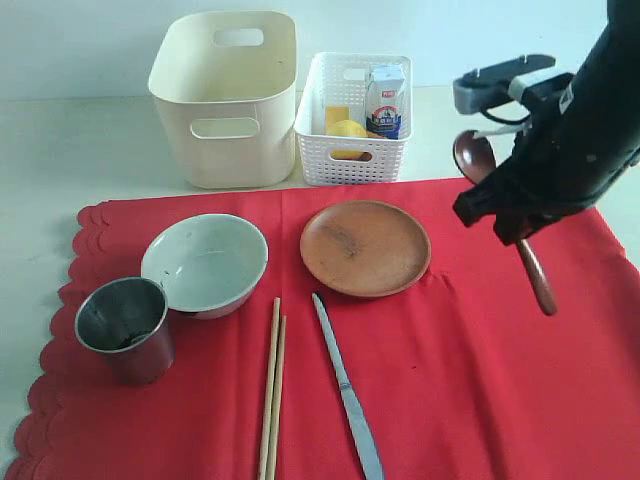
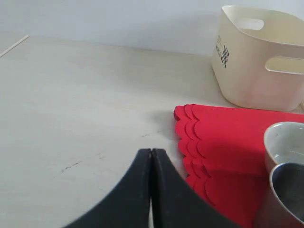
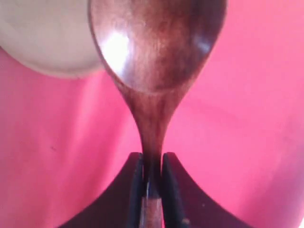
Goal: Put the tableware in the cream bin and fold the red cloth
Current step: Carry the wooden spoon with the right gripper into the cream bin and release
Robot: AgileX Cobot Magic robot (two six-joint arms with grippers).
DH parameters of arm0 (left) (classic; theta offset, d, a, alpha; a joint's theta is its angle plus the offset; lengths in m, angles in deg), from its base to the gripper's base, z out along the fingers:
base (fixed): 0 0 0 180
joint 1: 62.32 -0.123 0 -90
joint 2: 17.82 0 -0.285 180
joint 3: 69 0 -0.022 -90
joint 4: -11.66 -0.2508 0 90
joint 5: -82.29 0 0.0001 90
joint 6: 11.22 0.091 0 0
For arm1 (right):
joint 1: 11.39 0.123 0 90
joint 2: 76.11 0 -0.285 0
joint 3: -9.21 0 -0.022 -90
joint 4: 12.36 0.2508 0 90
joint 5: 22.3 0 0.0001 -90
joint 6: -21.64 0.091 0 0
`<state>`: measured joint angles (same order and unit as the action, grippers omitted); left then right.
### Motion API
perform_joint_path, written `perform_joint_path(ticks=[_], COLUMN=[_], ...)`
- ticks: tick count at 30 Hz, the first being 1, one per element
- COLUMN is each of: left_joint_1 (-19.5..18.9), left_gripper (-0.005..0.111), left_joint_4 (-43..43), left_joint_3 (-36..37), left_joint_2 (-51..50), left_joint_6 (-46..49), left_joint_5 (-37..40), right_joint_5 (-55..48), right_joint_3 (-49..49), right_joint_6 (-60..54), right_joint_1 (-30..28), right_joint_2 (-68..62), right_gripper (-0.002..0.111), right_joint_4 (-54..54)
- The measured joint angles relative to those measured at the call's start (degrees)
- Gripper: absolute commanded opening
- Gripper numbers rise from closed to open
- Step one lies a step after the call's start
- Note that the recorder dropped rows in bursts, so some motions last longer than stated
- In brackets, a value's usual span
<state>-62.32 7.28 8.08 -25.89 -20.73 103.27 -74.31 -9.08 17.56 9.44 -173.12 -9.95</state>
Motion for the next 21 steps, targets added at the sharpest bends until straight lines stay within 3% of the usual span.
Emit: perform_joint_path(ticks=[10, 21], left_joint_1=[0.0, 0.0], left_gripper=[0.000, 0.000], left_joint_4=[0.0, 0.0], left_joint_3=[0.0, 0.0], left_joint_2=[0.0, 0.0], left_joint_6=[0.0, 0.0], left_joint_5=[0.0, 0.0], right_joint_5=[6.1, 16.4], right_joint_3=[4.4, 17.9], right_joint_6=[-12.9, -16.7], right_joint_1=[0.0, 7.6], right_joint_2=[4.0, -0.5], right_gripper=[0.000, 0.000], right_joint_4=[18.5, 21.4])
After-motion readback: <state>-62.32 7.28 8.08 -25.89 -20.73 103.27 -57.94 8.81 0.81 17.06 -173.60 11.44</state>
